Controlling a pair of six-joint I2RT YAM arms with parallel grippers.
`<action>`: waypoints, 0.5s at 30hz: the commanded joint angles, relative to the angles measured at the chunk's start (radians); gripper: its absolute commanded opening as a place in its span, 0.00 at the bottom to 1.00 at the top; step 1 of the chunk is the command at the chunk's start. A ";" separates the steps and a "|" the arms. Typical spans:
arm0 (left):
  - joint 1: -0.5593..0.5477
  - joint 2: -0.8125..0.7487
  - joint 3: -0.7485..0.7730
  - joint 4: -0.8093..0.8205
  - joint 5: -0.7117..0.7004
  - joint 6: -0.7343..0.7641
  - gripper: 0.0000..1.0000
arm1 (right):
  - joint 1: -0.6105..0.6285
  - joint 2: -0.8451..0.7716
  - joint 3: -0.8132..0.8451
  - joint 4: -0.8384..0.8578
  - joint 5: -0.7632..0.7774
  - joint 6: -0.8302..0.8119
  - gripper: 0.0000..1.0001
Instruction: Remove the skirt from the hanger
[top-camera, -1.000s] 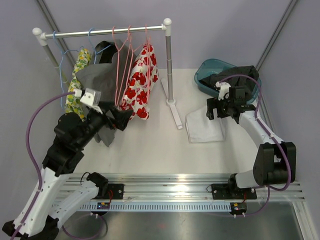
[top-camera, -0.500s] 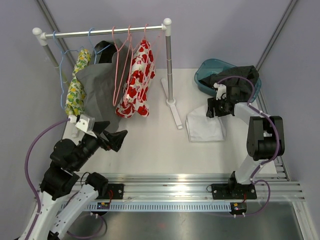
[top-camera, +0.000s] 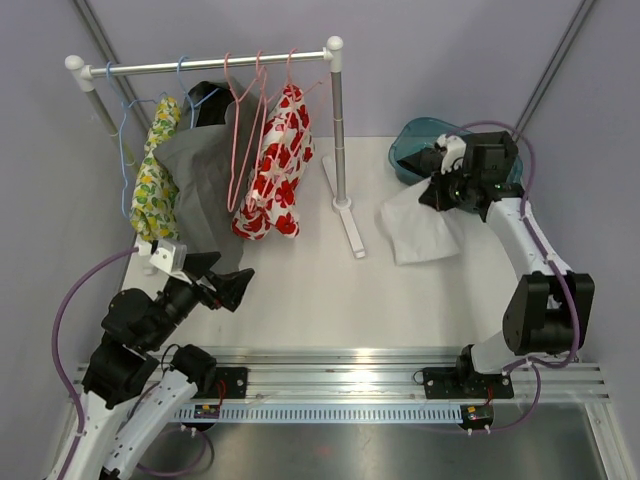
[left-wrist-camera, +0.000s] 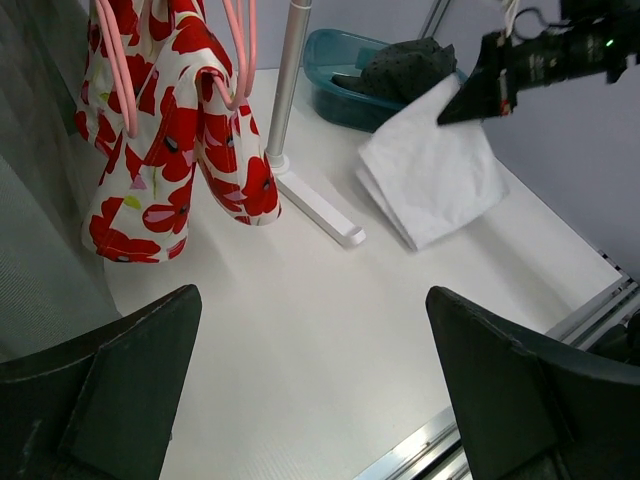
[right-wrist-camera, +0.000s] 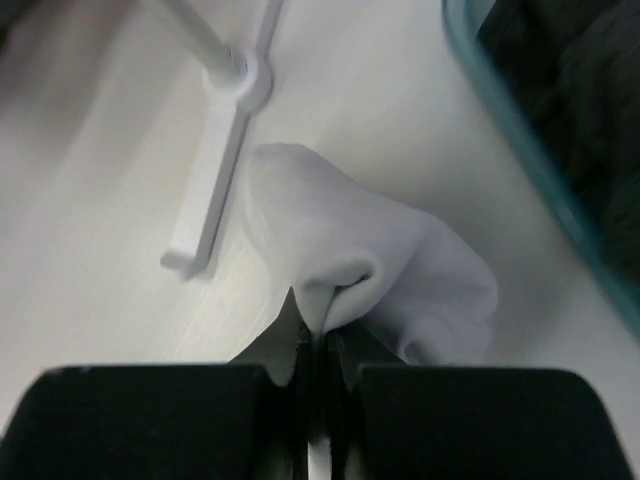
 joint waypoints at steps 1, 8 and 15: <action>0.003 -0.015 -0.012 0.036 -0.009 -0.025 0.99 | -0.004 -0.137 0.185 -0.004 -0.024 -0.004 0.00; 0.003 -0.018 -0.036 0.056 -0.007 -0.051 0.99 | -0.004 -0.100 0.437 0.016 0.124 0.064 0.00; 0.002 -0.025 -0.041 0.050 -0.012 -0.065 0.99 | -0.003 0.079 0.679 0.081 0.244 0.093 0.00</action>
